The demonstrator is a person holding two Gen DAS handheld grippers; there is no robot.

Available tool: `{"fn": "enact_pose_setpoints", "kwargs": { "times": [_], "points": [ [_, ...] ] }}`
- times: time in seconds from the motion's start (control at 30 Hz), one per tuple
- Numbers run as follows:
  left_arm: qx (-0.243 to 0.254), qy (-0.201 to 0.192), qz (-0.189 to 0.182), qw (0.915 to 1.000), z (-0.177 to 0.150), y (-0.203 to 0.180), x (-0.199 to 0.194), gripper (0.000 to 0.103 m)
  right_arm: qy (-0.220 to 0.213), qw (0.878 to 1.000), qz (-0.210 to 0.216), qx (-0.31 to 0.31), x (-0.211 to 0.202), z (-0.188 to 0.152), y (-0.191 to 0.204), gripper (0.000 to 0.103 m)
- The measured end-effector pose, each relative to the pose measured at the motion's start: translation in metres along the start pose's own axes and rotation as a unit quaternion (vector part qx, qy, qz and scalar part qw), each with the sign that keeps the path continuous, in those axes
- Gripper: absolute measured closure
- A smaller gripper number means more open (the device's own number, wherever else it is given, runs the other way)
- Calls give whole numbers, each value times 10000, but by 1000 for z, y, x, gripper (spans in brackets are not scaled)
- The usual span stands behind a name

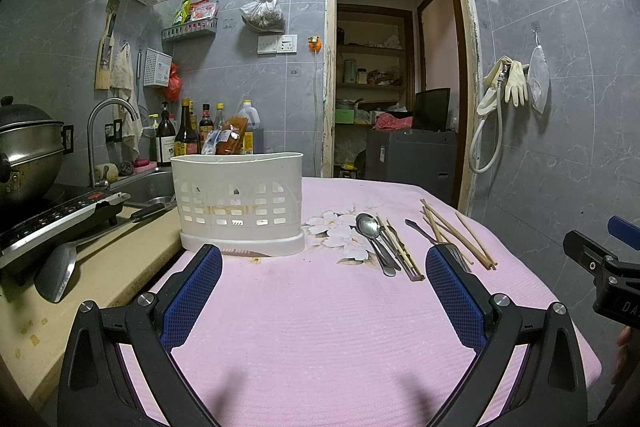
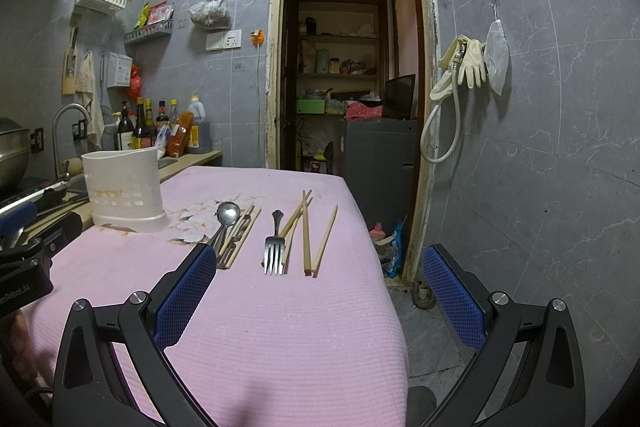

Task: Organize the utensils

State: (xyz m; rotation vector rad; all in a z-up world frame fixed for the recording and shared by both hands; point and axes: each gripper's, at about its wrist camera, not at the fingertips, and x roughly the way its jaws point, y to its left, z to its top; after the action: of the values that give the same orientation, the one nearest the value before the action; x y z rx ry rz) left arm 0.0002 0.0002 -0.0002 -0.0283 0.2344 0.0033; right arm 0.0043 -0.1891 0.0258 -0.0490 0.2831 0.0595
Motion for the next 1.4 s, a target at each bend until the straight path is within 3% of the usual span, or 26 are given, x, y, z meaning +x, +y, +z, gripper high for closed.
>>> {"fn": "enact_pose_setpoints", "kwargs": {
  "times": [0.53, 0.7, 0.93, 1.17, 1.27, 1.4],
  "points": [
    [-19, 18, 3, 10000, 4, 1, -1, 3, -5, 10000, 14, -53, 2, 3, -1, 0],
    [-81, 39, 20, 10000, 26, 6, 17, 3, -96, 9997, 45, -201, 11, 11, -3, 0],
    [24, 527, -450, 9976, 47, -2, 64, 3, 251, 9990, 179, -316, 56, 36, -20, 0],
    [171, 1180, -952, 9883, 61, -12, 123, 4, 870, 9949, 486, -177, 117, 55, -40, 0],
    [345, 1408, -1057, 9838, 61, -16, 146, 15, 1091, 9918, 645, -155, 141, 60, -44, 6],
    [416, 1820, -1179, 9753, 56, -20, 185, 43, 1521, 9849, 825, -61, 175, 60, -49, 28]
  ]
}}
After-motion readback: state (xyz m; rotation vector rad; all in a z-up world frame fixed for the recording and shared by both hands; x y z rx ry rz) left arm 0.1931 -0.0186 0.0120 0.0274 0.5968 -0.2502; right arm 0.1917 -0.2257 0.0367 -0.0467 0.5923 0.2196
